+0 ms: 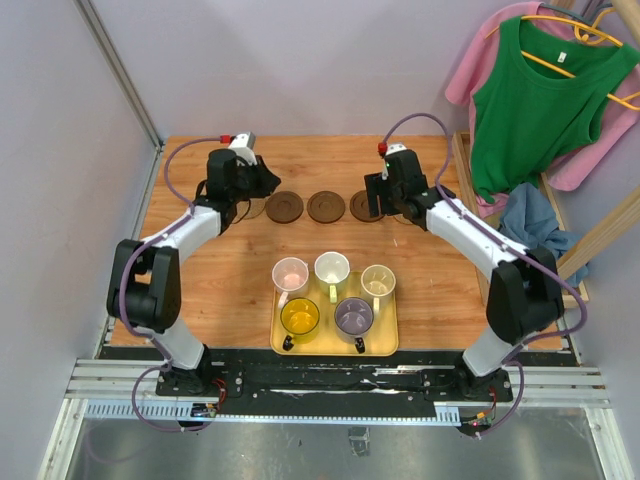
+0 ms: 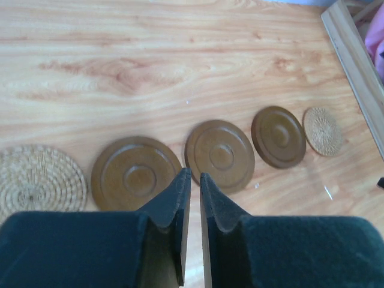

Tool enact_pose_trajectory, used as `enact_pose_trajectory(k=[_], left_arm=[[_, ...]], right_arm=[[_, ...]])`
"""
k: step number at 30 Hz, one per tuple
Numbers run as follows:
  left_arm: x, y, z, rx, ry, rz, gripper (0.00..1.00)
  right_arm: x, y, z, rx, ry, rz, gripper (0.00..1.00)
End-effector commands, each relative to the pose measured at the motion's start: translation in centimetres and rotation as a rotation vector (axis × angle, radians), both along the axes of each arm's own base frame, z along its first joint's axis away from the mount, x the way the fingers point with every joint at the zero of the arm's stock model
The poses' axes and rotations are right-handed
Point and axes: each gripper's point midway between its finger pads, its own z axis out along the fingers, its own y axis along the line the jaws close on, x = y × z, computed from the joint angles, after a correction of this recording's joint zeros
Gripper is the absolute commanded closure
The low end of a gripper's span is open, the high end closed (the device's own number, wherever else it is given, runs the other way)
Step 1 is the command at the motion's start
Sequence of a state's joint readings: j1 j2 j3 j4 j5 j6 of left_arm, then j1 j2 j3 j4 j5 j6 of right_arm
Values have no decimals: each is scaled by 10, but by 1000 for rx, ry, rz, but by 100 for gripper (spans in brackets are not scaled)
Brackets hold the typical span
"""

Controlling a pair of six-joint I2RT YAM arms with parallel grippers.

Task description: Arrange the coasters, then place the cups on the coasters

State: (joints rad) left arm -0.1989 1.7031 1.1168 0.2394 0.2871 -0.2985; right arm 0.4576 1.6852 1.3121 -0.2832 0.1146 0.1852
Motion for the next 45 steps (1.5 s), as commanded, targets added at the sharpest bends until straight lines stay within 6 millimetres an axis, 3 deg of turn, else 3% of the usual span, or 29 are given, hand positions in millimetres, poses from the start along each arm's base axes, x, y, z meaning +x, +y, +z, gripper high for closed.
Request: enact_pose_trajectory(k=[1,3,15,22,31,45], left_arm=[[-29,8,8,-20,-12,17,82],[-42,11,9,-27,-10,22,77],[-104,27,18,-15,-13,74,50],[-124,33,5,-6,23,95,46],[-135,25,-5,-19,50,66,45],[-138,24,-11,-26,62,62,45]], right_arm=[[-22,-27,21,0,-38,-72,20],[-39,-34,19,9,-24,-90,0],[-137,-31,15,142,41,-19,2],[-176,-19,1,120,94,35,2],[-205,-11,-18,95,150,66,2],[-220,-14,-47,-3,211,68,2]])
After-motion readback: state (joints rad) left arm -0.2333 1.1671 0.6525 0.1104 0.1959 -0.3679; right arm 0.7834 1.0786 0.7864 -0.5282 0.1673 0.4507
